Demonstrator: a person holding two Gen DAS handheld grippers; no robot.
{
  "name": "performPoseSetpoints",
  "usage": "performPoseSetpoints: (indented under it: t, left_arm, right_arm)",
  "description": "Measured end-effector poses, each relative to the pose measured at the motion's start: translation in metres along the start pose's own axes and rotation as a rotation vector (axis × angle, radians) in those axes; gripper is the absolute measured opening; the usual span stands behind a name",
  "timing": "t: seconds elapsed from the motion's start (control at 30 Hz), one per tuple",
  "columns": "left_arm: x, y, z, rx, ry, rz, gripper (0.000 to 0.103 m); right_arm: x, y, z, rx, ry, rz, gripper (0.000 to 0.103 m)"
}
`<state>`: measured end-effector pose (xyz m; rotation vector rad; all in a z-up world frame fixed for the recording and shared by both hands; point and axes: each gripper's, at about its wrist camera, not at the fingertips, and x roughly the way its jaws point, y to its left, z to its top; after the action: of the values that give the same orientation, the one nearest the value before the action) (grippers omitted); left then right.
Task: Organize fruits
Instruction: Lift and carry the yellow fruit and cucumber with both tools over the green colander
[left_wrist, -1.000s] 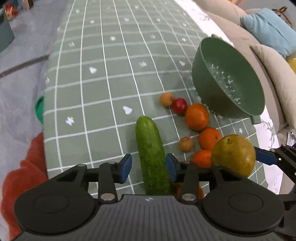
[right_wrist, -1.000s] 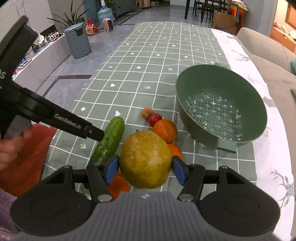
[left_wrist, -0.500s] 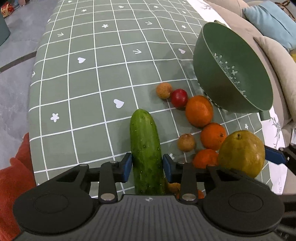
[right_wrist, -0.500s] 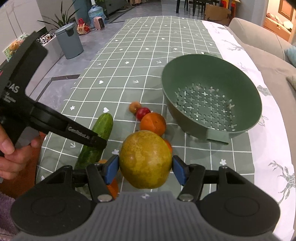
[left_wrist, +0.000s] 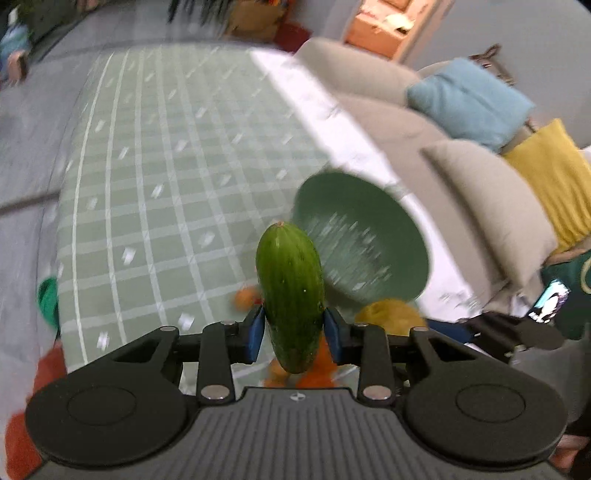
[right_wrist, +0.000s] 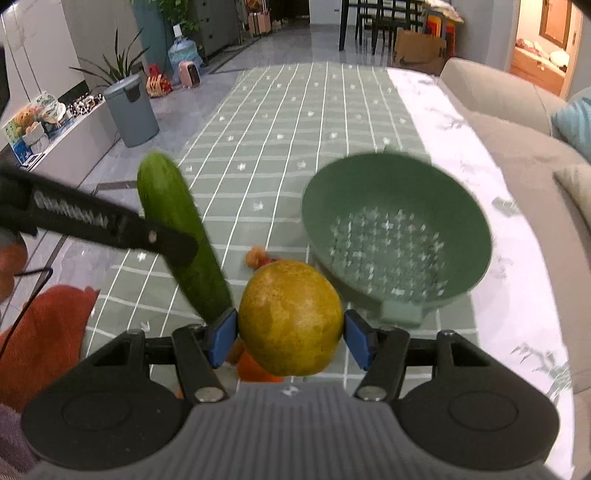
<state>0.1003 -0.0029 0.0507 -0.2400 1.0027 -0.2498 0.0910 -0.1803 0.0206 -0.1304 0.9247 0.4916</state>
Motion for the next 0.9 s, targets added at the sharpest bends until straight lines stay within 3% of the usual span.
performPoseSetpoints:
  t: [0.33,0.6,0.9]
  left_arm:
    - [0.017,-0.054,0.054,0.134,-0.062,-0.018,0.038]
    - [0.076,-0.069,0.069,0.201,0.037,0.029,0.038]
    - [0.128,-0.061,0.075,0.219,0.131,0.028,0.038]
  right_arm:
    - [-0.003,-0.037,0.042,0.021,-0.046,-0.119,0.059]
    - [0.043,-0.066,0.049,0.015,0.026,-0.189,0.059]
    - [0.095,-0.080,0.044,-0.018,0.106,-0.161,0.059]
